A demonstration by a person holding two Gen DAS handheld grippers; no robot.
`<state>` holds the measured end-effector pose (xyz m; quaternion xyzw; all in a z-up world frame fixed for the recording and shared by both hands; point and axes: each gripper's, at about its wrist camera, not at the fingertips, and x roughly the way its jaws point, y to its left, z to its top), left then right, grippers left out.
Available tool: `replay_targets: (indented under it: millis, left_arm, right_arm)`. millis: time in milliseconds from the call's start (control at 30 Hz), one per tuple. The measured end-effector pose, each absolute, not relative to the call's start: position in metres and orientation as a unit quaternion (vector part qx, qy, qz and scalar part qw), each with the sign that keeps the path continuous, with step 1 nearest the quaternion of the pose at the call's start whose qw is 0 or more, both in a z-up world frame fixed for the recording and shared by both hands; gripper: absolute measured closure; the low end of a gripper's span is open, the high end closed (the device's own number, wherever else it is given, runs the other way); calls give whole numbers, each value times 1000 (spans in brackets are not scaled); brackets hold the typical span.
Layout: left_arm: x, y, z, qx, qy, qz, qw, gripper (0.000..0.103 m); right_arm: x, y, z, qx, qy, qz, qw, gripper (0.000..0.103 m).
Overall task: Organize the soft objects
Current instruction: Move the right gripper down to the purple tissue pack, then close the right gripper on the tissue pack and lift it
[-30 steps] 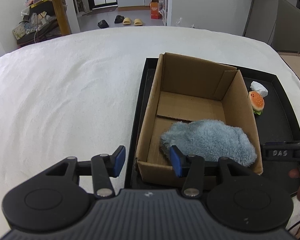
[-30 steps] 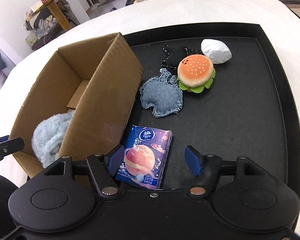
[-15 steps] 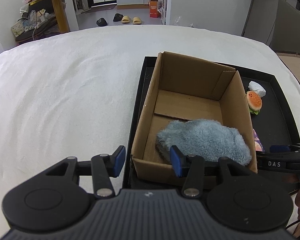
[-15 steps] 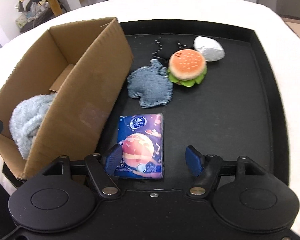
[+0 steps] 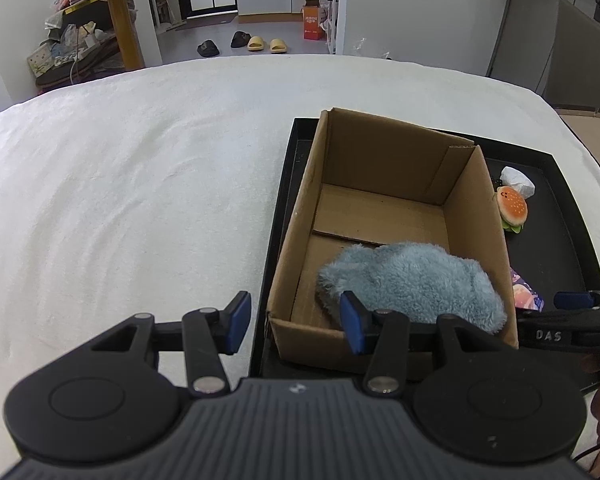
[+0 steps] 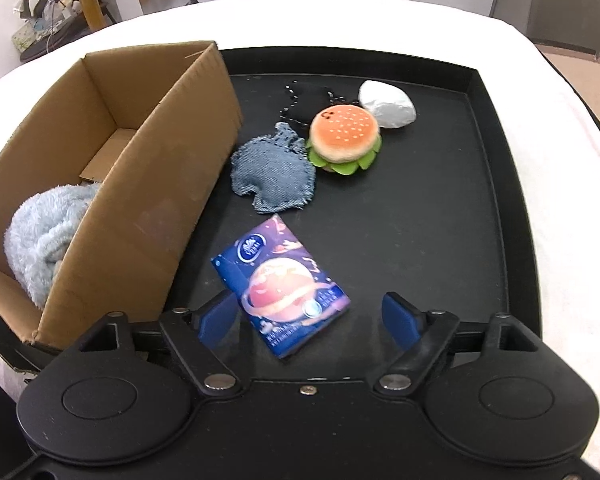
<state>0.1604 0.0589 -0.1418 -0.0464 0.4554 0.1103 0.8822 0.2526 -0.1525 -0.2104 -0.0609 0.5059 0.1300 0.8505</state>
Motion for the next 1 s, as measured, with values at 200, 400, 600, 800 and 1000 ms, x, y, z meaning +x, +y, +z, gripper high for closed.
replay_targets:
  millis: [200,400,600,800,1000]
  left_arm:
    - [163,62,-143,-54,458,118,880,56]
    - [159,62,-141,-53,451,122,883,56]
    - [155,64,-138,-61,445,121,885,56]
    - [152,67,-137,-64,441,117,888,56]
    - [151,68,-136,-68,436,115,890,56]
  right_arm:
    - [251,-150,-216,-79,505,130,849,42]
    - [247,-162,-207,-62,511,115,850,50]
    - [245,-166,-194,-58,501,114,856,52]
    - [247,-159,-209,-75,514,109,848,50]
    - [250,-150,-213,-86,508,113,850,30]
